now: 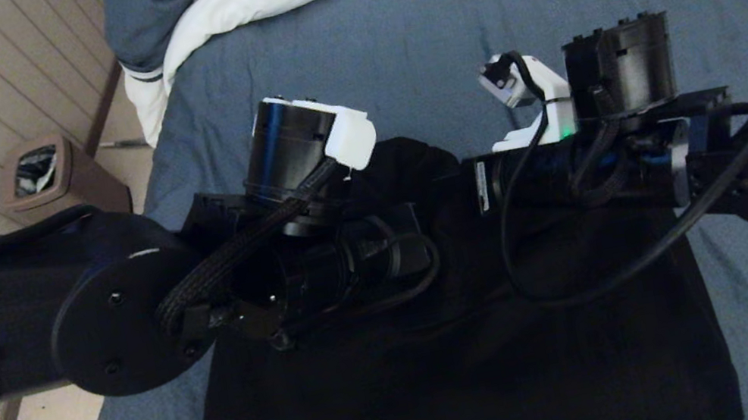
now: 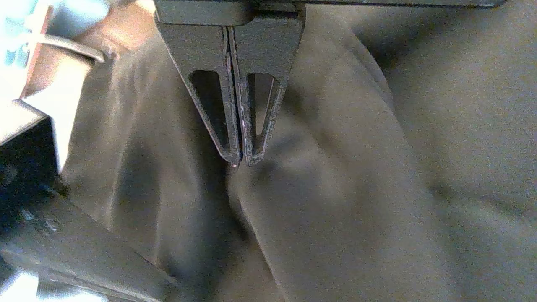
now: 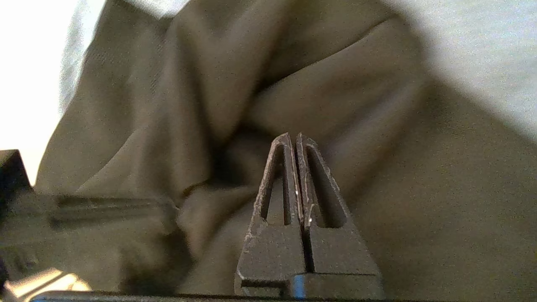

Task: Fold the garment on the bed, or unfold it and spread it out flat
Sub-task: Fold the black sweatshirt

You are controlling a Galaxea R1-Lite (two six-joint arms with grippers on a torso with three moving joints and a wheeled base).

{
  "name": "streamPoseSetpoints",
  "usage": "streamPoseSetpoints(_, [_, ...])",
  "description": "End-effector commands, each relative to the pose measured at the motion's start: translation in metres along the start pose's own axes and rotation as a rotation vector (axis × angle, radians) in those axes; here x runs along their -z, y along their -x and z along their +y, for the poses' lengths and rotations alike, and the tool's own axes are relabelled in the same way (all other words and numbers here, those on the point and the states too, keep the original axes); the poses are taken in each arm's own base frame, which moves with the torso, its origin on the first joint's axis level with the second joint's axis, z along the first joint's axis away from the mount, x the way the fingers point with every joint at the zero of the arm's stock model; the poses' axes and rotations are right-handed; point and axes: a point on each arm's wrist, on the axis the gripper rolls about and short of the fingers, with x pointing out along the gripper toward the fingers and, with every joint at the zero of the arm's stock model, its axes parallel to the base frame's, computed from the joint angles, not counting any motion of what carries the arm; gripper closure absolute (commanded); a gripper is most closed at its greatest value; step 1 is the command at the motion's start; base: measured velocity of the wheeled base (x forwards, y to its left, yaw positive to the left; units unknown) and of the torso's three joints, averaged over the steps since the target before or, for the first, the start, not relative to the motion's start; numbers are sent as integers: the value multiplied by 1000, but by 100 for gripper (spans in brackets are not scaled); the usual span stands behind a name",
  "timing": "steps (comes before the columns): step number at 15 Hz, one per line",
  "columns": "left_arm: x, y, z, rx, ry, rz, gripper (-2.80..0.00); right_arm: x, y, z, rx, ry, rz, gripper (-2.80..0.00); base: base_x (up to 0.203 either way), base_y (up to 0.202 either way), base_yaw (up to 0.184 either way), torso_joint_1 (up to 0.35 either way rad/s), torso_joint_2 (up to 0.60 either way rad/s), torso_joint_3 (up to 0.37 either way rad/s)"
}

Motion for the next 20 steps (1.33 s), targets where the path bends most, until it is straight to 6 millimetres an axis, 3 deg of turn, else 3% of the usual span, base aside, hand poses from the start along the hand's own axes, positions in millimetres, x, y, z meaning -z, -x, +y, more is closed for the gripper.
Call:
streamPoseSetpoints(1, [10,2,-1,-2,-9,26,0,14,-3,22,-62,16,45,0,0,0,0,0,0,0])
streamPoseSetpoints(4, [16,-1,4,-18,-11,48,0,29,-1,33,-1,36,73,0,0,0,0,0,0,0])
streamPoseSetpoints(9, [26,-8,12,-16,9,31,0,63,13,26,42,65,181,0,0,0,0,0,0,0])
streamPoseSetpoints(13, [23,-16,24,-18,32,55,0,93,15,16,70,59,284,0,0,0,0,0,0,0])
streamPoseSetpoints(17, [16,-22,45,-24,91,82,0,104,2,12,66,59,233,0,0,0,0,0,0,0])
streamPoseSetpoints(20, [18,-21,54,-44,98,89,0,97,2,14,63,60,205,0,0,0,0,0,0,0])
